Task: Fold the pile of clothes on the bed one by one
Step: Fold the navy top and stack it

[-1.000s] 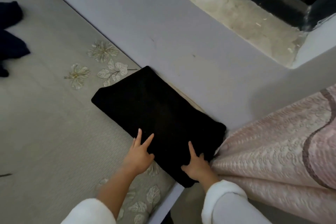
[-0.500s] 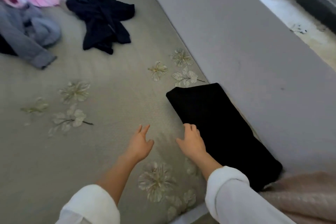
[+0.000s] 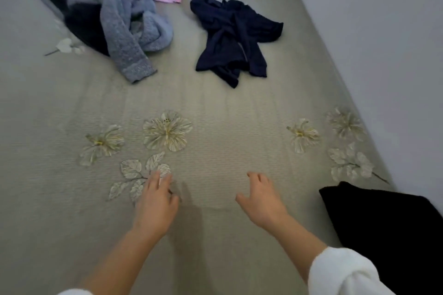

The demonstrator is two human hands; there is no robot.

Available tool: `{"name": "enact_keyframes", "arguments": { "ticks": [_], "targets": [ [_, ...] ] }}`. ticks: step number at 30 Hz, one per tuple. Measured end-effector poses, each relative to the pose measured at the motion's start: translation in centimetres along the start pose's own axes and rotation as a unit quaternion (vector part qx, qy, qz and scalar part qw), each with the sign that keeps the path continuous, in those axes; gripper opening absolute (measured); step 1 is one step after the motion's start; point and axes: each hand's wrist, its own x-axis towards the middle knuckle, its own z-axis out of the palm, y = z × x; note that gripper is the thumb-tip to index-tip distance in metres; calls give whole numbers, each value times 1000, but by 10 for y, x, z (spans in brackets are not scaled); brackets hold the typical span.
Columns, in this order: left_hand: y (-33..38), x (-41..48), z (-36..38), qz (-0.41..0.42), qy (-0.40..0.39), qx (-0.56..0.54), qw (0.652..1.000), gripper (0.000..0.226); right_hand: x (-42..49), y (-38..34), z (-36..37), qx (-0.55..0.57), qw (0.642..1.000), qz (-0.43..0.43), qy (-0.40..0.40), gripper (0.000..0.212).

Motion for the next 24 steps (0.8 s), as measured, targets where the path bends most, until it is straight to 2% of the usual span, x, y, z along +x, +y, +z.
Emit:
{"name": "enact_keyframes", "arguments": {
  "ticks": [5, 9, 13, 16, 21, 24],
  "targets": [
    [3, 107, 15, 40, 89, 25, 995, 56, 103, -8, 3, -47, 994, -70, 69, 60],
    [3, 178, 27, 74, 128, 26, 989, 53, 168, -14, 7, -46, 983, -114, 139, 58],
    [-2, 220, 35, 38, 175, 20, 984, 54, 224, -16, 8, -8, 970, -157, 187, 59],
    [-2, 229, 45, 30, 218, 28, 975, 54, 264, -16, 4, 44, 965, -151, 210, 63],
    [-4, 228, 49, 18, 226, 14, 974, 51, 326, -43, -17, 141, 945, -100, 276, 67],
    [-4, 229, 49, 15, 225, 9, 974, 53, 360, -61, -39, 145, 946, -56, 284, 74]
  ]
}}
